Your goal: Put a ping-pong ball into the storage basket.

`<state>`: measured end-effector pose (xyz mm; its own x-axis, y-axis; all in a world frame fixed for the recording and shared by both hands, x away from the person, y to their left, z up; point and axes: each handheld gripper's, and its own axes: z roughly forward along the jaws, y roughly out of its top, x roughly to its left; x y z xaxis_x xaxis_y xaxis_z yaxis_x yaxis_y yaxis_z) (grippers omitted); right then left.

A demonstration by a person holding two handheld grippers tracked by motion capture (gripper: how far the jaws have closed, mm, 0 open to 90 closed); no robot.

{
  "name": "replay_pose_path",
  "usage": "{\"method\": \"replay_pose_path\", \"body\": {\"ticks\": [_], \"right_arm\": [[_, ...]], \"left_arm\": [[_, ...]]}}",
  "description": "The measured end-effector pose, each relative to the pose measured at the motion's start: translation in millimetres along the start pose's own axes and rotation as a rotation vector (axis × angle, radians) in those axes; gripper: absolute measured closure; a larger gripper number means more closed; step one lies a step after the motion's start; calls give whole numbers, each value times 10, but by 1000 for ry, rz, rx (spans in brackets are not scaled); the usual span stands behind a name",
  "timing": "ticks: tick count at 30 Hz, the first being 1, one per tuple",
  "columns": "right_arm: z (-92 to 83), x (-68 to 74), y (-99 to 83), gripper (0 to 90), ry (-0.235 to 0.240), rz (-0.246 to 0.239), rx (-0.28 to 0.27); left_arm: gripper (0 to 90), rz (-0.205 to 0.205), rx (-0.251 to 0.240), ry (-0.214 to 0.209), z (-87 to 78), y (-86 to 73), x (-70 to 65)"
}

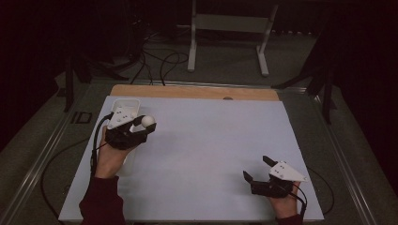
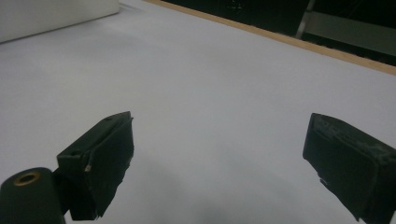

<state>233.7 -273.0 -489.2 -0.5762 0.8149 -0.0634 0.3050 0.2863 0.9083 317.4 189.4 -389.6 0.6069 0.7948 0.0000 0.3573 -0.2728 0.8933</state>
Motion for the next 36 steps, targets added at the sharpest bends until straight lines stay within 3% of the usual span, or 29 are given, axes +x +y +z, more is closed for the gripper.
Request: {"method": "replay_pose_path", "body": {"ticks": [36], "right_arm": [[-7, 2, 3, 85, -3, 3, -3]], "left_arm": [[513, -9, 24, 33, -106, -167, 101]]}}
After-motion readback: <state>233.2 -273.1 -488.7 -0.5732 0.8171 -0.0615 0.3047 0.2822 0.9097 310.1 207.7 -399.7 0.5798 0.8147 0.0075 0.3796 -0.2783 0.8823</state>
